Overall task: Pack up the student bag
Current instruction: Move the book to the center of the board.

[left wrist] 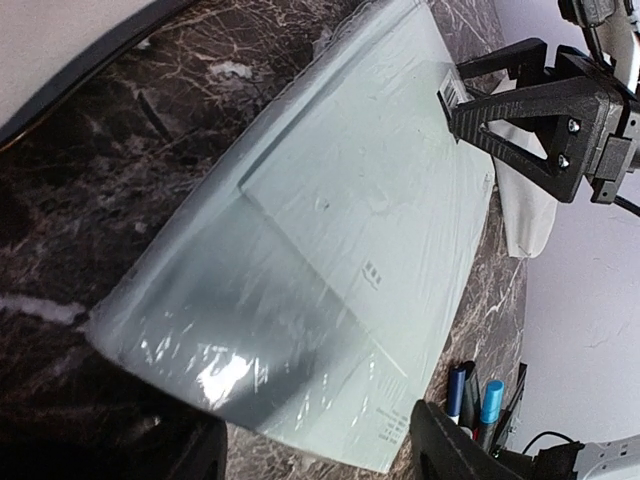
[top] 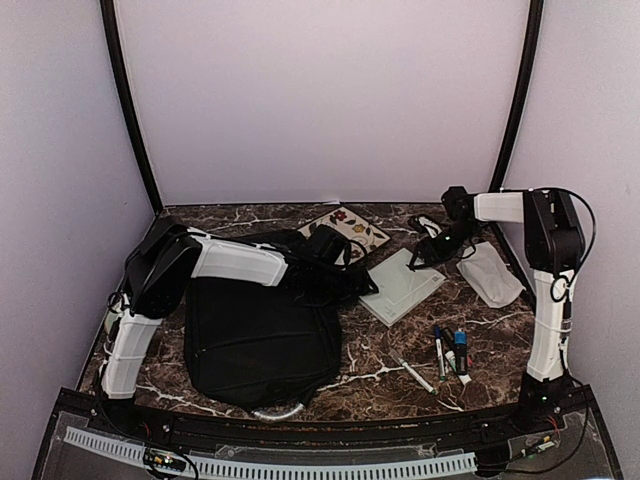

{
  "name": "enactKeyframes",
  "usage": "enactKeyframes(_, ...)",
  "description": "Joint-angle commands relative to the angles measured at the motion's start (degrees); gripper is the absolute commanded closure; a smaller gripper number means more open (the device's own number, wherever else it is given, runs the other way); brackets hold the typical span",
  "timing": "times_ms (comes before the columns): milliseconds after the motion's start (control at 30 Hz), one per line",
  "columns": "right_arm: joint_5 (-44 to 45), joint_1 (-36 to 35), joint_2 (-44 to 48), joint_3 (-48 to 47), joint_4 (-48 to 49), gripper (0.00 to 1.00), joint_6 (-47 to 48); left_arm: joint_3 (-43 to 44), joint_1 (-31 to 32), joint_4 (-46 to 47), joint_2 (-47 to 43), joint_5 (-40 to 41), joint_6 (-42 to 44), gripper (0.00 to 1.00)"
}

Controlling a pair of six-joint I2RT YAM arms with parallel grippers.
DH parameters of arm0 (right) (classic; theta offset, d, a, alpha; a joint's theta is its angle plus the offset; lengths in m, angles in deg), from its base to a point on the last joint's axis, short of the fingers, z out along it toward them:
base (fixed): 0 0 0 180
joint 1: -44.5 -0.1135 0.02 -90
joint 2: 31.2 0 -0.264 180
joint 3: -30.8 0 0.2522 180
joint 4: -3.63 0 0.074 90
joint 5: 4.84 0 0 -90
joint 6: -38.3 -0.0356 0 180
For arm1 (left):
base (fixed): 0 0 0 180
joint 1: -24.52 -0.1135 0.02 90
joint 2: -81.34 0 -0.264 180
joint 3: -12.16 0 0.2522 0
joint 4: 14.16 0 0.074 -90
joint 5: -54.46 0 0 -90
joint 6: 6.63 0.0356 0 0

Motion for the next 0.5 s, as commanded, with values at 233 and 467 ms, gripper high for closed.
enactKeyframes(233, -7.3, -2.5, 2.7, 3.4, -3.3, 0.42, 0.1, 7.7, 0.2, 2.0, 2.9, -3.5, -1.6, 0.4)
enactKeyframes(467, -9.5, -5.4, 5.2, 6.2, -1.5, 0.44, 0.2, 6.5, 1.3, -3.4, -4.1, -2.2, 2.8, 0.44)
